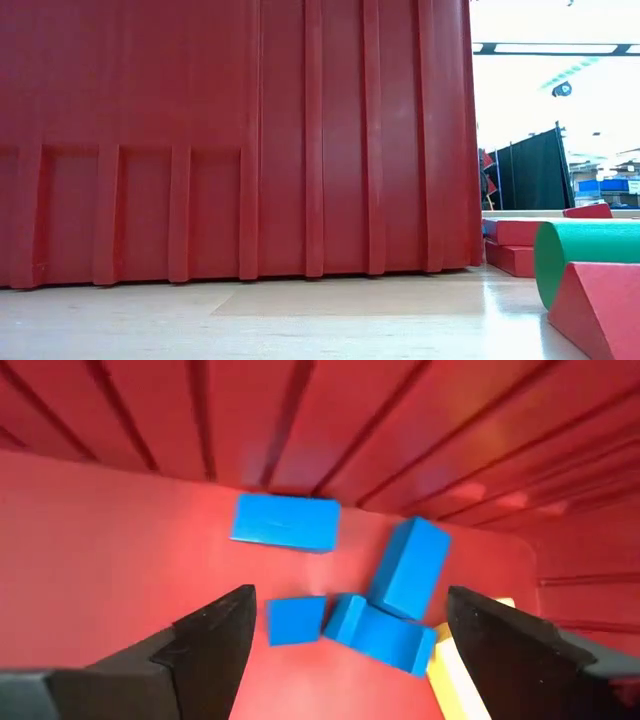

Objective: Sort blocks

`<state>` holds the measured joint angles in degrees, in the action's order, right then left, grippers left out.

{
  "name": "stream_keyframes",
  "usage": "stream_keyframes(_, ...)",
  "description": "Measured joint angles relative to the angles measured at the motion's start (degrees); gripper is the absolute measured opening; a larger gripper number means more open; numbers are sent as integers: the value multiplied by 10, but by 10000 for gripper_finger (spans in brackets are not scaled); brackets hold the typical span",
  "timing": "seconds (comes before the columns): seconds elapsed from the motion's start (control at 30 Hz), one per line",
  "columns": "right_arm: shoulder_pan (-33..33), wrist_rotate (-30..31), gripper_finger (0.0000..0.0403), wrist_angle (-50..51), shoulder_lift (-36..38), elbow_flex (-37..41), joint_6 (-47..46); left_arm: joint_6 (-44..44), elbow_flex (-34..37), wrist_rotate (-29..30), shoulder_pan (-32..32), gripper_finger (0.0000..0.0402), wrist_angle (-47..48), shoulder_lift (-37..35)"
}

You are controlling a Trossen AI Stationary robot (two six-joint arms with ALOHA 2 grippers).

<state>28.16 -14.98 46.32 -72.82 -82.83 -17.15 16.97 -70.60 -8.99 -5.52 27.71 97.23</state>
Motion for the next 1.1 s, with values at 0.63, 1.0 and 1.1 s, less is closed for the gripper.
stream_keyframes(0.63,7,0,0,2,0,0,12,-109,106,-40,6,311,-111,0)
stream_keyframes(1.0,8,0,0,2,0,0,5,-103,105,-53,7,311,-132,41)
stream_keyframes(1.1,7,0,0,2,0,0,2,-103,106,-56,8,311,-153,50)
